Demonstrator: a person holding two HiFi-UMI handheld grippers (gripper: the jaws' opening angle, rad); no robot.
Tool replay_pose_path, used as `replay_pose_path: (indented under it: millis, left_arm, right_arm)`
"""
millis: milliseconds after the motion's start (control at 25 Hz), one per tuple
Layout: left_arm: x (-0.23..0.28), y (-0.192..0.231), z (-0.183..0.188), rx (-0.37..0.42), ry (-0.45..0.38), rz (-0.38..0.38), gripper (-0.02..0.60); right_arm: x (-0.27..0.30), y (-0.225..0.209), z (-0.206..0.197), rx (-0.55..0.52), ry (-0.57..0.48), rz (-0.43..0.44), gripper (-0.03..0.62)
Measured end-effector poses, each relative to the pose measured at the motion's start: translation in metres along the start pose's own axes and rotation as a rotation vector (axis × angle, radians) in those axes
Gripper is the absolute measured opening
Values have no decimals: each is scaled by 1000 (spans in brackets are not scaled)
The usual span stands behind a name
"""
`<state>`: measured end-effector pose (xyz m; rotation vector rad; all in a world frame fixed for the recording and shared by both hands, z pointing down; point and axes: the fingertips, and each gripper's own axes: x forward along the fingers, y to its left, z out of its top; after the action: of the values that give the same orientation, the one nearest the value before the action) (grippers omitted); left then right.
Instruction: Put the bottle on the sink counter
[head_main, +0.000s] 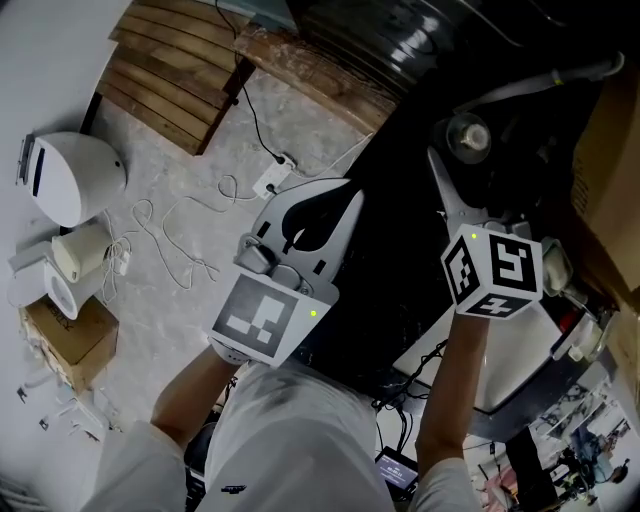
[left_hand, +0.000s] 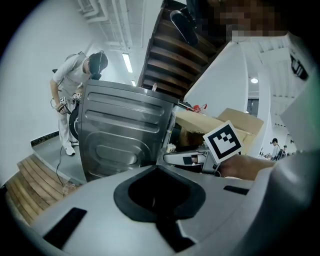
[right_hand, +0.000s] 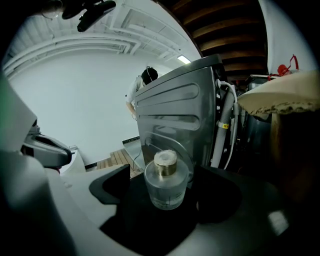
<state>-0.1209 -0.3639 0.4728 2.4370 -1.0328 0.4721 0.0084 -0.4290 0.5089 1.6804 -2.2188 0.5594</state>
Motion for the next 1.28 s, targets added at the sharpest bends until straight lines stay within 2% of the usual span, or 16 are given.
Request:
replay_pose_path:
  millis: [720, 880, 1040, 1240, 1280]
  left_arm:
    - [-43, -40, 14, 22, -38, 16, 8]
    - [-51, -52, 16, 27, -43, 17, 8]
    - [-61, -62, 19, 36, -52, 15, 8]
    - [-75, -74, 21, 40, -64, 14, 8]
    - [-78, -76, 21, 42, -66, 15, 8]
  right_arm:
    - [-72, 19, 20, -1, -49, 25, 397]
    - [-87, 32, 16, 5, -34, 62, 303]
    - [-105, 39, 18, 0, -58, 51, 170]
    - [-126, 49, 22, 18, -71, 60, 108]
    - [-130, 51, 23, 26, -75, 64, 78]
